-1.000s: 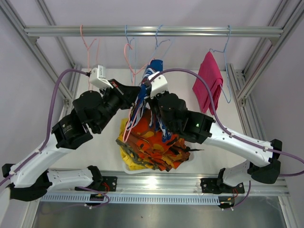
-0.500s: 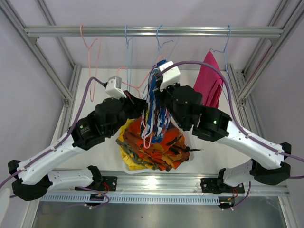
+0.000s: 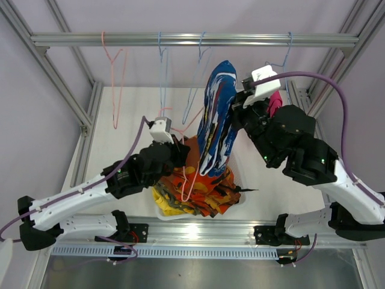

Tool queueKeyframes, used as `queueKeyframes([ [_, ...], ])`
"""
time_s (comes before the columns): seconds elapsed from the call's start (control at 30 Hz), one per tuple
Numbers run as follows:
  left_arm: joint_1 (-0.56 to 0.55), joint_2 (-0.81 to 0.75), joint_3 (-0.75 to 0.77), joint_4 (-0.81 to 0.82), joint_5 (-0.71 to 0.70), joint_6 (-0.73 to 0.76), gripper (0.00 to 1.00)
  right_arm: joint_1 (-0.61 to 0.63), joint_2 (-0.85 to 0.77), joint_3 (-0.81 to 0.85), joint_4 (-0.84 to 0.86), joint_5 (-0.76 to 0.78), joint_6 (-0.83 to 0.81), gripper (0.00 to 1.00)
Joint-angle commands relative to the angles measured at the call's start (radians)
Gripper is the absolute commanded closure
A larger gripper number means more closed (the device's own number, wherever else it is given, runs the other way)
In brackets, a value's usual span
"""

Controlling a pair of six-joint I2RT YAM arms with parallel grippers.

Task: Remove the trousers from the hanger
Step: Remove the trousers from the hanger, then place the trousers in the bin.

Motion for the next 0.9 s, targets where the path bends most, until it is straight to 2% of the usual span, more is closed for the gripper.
queueKeyframes([
  [0.0,-0.029,0.043,-0.007,0.008,-0.093,0.048,1.0,0.004,-0.043,0.075,0.111,0.004,-0.022,1.0],
  [0.13,-0.066,0.085,-0.003,-0.04,-0.17,0.063,1.0,0.003,-0.048,0.102,0.059,0.005,-0.014,1.0],
  [0.3,-0.07,0.07,-0.018,-0.078,-0.181,0.044,1.0,0.004,-0.1,0.086,0.002,-0.019,0.032,1.0],
  [0.4,-0.07,0.01,-0.026,-0.084,-0.164,0.047,1.0,0.006,-0.167,0.008,-0.027,-0.022,0.055,1.0],
  [0.63,-0.07,-0.119,0.014,-0.162,-0.097,0.102,1.0,0.007,-0.35,-0.311,-0.043,-0.01,0.125,1.0],
  [0.87,-0.07,-0.3,0.034,-0.193,-0.072,0.134,1.0,0.006,-0.448,-0.496,-0.073,-0.016,0.213,1.0],
])
